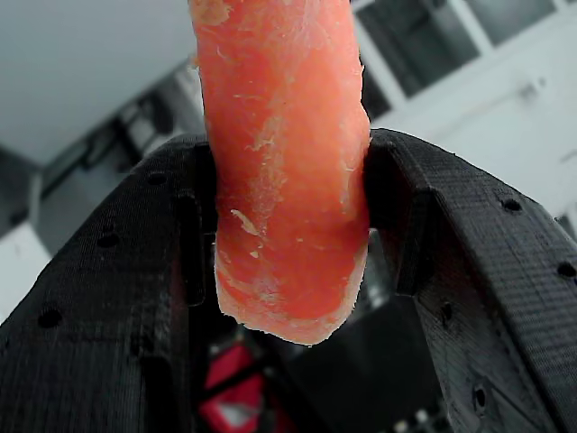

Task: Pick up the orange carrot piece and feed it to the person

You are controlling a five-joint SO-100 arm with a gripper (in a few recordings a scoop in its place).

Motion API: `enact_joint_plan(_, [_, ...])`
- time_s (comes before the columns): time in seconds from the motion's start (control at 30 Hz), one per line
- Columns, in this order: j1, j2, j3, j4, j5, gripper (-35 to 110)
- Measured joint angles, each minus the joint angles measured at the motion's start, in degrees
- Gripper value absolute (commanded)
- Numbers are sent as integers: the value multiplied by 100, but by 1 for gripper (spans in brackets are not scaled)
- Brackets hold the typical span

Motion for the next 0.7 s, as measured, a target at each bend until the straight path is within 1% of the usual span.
enact_joint_plan(0.1, [-237, 0, 0, -88, -35, -2])
enact_joint_plan(0.23, [-527, 0, 0, -105, -396, -2])
enact_joint_plan(0.47, [-650, 0, 0, -105, -747, -2])
enact_joint_plan(0.7, [-765, -281, 0, -123, -773, -2])
